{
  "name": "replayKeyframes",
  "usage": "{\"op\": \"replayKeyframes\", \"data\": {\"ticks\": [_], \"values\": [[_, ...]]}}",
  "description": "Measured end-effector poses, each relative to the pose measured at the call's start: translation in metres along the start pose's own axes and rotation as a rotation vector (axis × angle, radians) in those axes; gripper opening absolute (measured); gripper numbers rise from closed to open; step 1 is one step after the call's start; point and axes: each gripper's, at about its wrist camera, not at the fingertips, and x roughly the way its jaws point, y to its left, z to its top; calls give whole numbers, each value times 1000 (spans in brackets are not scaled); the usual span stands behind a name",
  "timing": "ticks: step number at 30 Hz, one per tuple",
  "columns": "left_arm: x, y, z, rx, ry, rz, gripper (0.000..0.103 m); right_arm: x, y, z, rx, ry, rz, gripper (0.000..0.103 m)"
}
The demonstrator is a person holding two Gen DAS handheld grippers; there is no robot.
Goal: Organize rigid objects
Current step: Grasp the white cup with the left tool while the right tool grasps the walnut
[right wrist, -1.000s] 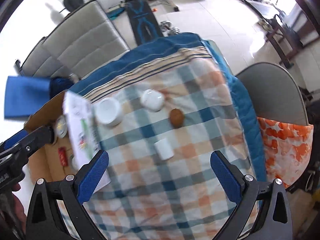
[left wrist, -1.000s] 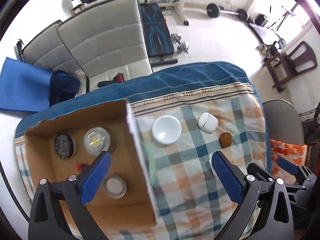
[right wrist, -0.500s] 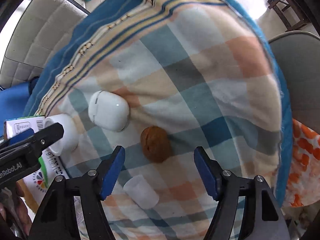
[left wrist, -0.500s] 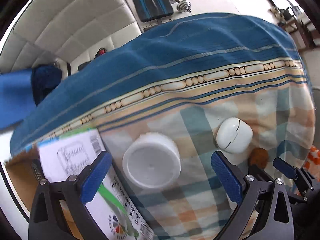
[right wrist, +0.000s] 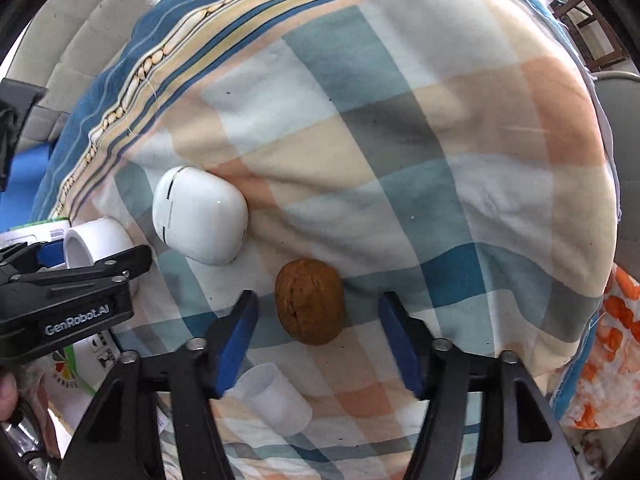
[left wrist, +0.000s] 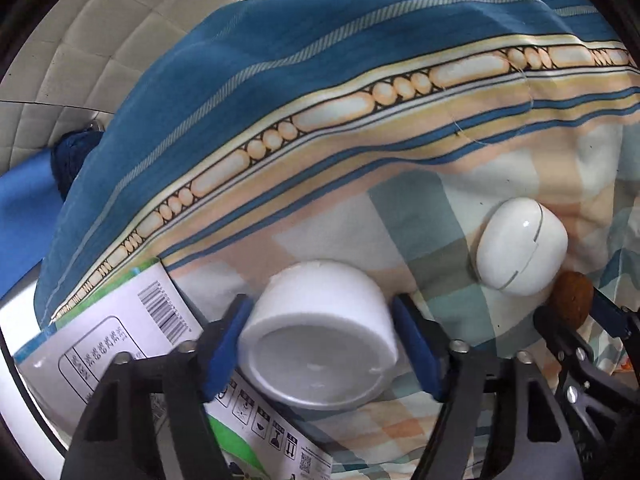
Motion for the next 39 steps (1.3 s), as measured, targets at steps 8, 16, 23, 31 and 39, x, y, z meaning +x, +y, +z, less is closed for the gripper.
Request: {"op": "replayKeyframes", "data": {"ticks": [8, 16, 23, 31, 39], "values": [[-6, -16, -20, -68, -52, -180, 67, -6, -14, -9, -15, 5, 0, 35], [16, -25, -36, -71, -7, -191, 71, -1, -24, -11, 16, 14, 31, 35], [21, -34, -39, -102, -44, -183, 71, -1, -33, -3, 42, 19, 44, 35], [0, -15, -42, -109, -123, -157, 66, -5, -44, 2, 33, 17, 41, 34], [-43, -20, -82, -101, -217, -216, 65, -36, -44, -14, -11, -22, 48, 34]]}}
